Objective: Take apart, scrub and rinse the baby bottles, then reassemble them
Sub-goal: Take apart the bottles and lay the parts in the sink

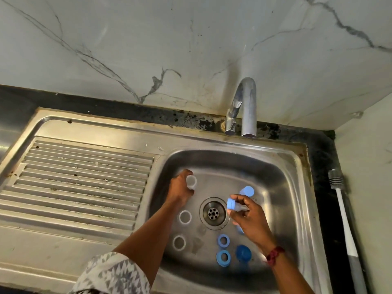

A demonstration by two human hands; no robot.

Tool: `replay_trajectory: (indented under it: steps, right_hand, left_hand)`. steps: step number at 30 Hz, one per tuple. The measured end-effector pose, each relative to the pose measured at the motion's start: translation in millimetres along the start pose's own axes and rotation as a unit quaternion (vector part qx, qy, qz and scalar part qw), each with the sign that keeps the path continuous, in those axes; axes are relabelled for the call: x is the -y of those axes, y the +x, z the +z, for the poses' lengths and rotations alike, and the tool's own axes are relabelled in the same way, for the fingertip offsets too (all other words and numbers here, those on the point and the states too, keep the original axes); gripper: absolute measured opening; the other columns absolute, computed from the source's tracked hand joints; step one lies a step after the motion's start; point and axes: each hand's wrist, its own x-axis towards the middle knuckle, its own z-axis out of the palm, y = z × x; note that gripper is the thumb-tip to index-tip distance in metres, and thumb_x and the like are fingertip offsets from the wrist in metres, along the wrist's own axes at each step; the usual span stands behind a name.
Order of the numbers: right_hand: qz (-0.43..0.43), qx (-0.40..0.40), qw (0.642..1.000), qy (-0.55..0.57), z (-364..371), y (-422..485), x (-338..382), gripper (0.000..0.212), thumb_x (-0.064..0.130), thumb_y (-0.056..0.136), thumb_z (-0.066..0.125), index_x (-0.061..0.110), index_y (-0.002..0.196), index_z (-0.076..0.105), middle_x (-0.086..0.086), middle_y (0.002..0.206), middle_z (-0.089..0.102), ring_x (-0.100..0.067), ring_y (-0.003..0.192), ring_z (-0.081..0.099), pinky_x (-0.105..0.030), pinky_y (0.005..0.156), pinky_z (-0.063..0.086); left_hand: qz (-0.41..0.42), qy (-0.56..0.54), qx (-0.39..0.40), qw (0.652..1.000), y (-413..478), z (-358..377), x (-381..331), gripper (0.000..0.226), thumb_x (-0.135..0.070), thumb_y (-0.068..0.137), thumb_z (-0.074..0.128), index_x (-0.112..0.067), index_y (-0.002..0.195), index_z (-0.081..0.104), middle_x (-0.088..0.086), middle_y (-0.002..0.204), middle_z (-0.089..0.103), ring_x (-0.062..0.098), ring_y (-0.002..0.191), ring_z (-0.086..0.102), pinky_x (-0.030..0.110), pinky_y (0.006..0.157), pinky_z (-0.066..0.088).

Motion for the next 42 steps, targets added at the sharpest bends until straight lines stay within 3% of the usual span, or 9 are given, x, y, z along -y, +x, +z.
replay_trajectory:
  steps: [7, 12, 20, 24, 27, 30, 33, 36, 42]
  right_hand:
    - [-0.002, 0.004, 1.000, -0.010, 2.4, 3.5, 0.2, 0.036, 0.013, 0.084, 0.076, 0.033, 0.111, 0.064, 0.015, 0.113, 0.066, -0.010, 0.105, 0.064, -0.038, 0.087, 0.059]
    - [-0.011, 0.001, 1.000, -0.004, 2.9, 1.9, 4.9, 0.036, 0.010, 0.083, 0.077, 0.032, 0.110, 0.065, 0.014, 0.112, 0.067, -0.010, 0.103, 0.065, -0.036, 0.084, 0.060]
    - [-0.027, -0.001, 1.000, 0.001, 3.0, -2.8, 17.7, 0.038, 0.009, 0.082, 0.078, 0.033, 0.107, 0.064, 0.014, 0.111, 0.067, -0.005, 0.098, 0.066, -0.023, 0.074, 0.058]
    - [-0.027, 0.000, 0.999, 0.028, 4.4, -3.4, 22.3, 0.040, 0.005, 0.084, 0.074, 0.031, 0.114, 0.064, 0.006, 0.118, 0.065, -0.008, 0.094, 0.069, -0.021, 0.071, 0.057]
    - [-0.006, 0.000, 0.996, 0.084, 7.9, -4.6, 25.1, 0.038, 0.003, 0.090, 0.067, 0.032, 0.114, 0.064, -0.004, 0.120, 0.066, -0.017, 0.097, 0.071, -0.020, 0.070, 0.057]
    - [0.013, 0.010, 0.988, 0.155, 9.2, -11.1, 27.4, 0.032, 0.004, 0.096, 0.057, 0.027, 0.118, 0.065, -0.008, 0.120, 0.066, -0.018, 0.097, 0.072, -0.027, 0.077, 0.059]
    - [0.021, 0.029, 0.982, 0.186, 6.2, -21.1, 27.3, 0.035, -0.003, 0.096, 0.051, 0.020, 0.119, 0.066, -0.013, 0.115, 0.069, -0.024, 0.097, 0.072, -0.036, 0.084, 0.059]
    - [0.010, 0.046, 0.983, 0.179, 3.8, -32.2, 28.8, 0.031, -0.002, 0.096, 0.054, 0.014, 0.121, 0.065, -0.012, 0.114, 0.070, -0.023, 0.094, 0.073, -0.031, 0.077, 0.060]
    - [-0.037, 0.008, 0.996, 0.085, -5.4, -44.1, 24.1, 0.020, 0.010, 0.085, 0.076, 0.020, 0.101, 0.071, -0.002, 0.096, 0.074, -0.022, 0.089, 0.073, -0.035, 0.074, 0.061]
  left_hand:
    - [-0.002, 0.019, 0.005, 1.000, 7.9, 5.2, 4.2, 0.040, -0.005, 0.076, 0.077, -0.025, 0.105, 0.060, -0.005, 0.100, 0.064, 0.015, 0.092, 0.063, 0.023, 0.072, 0.046]
    - [0.003, 0.029, 0.014, 0.999, 7.6, 5.1, 9.3, 0.081, 0.005, 0.071, 0.073, -0.026, 0.141, 0.045, 0.007, 0.132, 0.059, 0.028, 0.119, 0.057, 0.031, 0.089, 0.049]
    - [0.015, 0.056, 0.011, 0.998, 0.6, -8.6, 1.3, 0.101, -0.004, 0.066, 0.082, -0.026, 0.150, 0.030, 0.014, 0.127, 0.060, 0.034, 0.112, 0.060, 0.039, 0.084, 0.053]
    - [0.016, 0.091, -0.010, 0.996, -20.2, -14.9, -11.8, 0.105, -0.008, 0.067, 0.084, -0.026, 0.152, 0.026, 0.014, 0.144, 0.042, 0.035, 0.129, 0.046, 0.041, 0.096, 0.047]
    - [0.028, 0.031, -0.072, 0.997, -53.1, -14.5, -31.2, 0.089, -0.012, 0.076, 0.080, -0.022, 0.150, 0.032, 0.008, 0.151, 0.032, 0.028, 0.138, 0.035, 0.037, 0.104, 0.042]
    - [0.047, -0.045, -0.115, 0.991, -83.9, -7.2, -47.7, 0.054, -0.020, 0.086, 0.071, -0.020, 0.136, 0.051, 0.003, 0.139, 0.048, 0.020, 0.126, 0.049, 0.026, 0.098, 0.042]
    - [-0.002, -0.205, -0.010, 0.979, -104.4, 1.5, -53.0, 0.030, -0.027, 0.092, 0.068, -0.027, 0.121, 0.061, 0.003, 0.123, 0.066, 0.014, 0.107, 0.064, 0.031, 0.093, 0.051]
    - [-0.064, -0.426, 0.150, 0.890, -125.7, 1.7, -55.3, 0.030, -0.027, 0.094, 0.067, -0.025, 0.124, 0.060, 0.008, 0.112, 0.072, 0.018, 0.094, 0.073, 0.037, 0.081, 0.060]
    - [-0.051, -0.457, 0.172, 0.871, -139.8, -2.5, -51.4, 0.033, -0.013, 0.090, 0.071, -0.009, 0.122, 0.064, 0.021, 0.117, 0.069, 0.028, 0.100, 0.071, 0.031, 0.075, 0.058]
